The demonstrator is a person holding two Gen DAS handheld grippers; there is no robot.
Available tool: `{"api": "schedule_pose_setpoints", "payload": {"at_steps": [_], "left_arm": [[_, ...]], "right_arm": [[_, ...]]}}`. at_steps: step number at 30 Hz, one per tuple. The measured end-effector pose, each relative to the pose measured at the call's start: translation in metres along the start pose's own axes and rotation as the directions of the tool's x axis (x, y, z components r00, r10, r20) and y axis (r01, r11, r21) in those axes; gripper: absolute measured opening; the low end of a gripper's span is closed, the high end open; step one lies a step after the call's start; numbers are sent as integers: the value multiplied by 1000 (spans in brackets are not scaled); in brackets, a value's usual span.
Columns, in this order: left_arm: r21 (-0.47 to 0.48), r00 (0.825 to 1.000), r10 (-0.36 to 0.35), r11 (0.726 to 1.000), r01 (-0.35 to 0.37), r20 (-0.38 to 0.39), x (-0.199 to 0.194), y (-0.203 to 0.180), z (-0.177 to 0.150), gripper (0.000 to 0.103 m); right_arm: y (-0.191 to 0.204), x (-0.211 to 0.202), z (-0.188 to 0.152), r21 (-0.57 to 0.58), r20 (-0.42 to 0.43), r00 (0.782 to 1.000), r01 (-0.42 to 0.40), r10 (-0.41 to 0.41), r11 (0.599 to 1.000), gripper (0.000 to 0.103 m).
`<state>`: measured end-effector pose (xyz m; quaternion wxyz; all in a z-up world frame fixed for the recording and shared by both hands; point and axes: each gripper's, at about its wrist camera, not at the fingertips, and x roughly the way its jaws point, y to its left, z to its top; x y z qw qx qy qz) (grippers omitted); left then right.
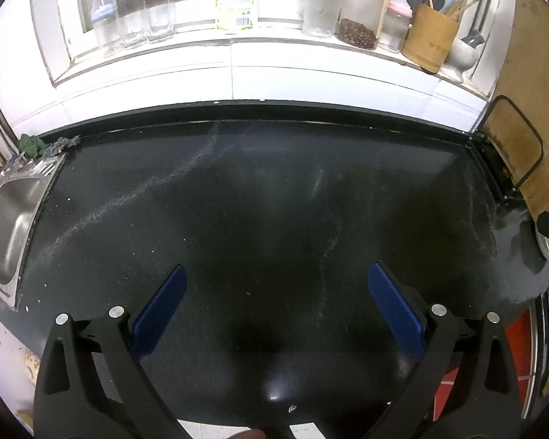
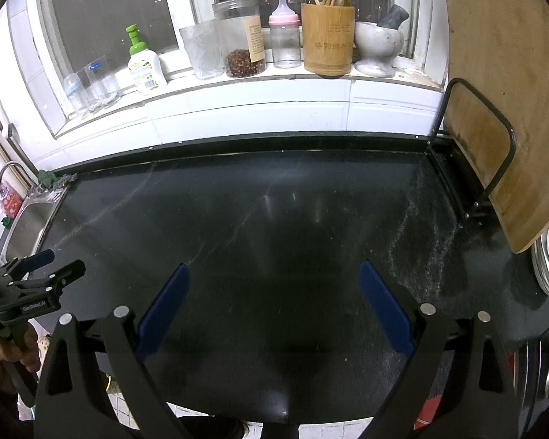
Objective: Collect trash
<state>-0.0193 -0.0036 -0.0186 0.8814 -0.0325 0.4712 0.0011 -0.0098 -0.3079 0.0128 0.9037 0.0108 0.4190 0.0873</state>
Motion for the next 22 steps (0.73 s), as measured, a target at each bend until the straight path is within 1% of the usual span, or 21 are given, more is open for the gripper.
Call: {"api": "schedule_pose_setpoints", "payload": {"at_steps": [13, 22], "left_arm": [[10, 1000, 13, 1000, -13, 26, 4, -4, 8, 96], [-6, 1000, 10, 1000, -11, -11, 16, -3, 14, 96]], "right_arm": [[-8, 14, 12, 2, -20, 1000, -4, 4, 1000, 90], [-11, 24, 15, -3, -38, 999, -7, 7, 1000, 90]]}}
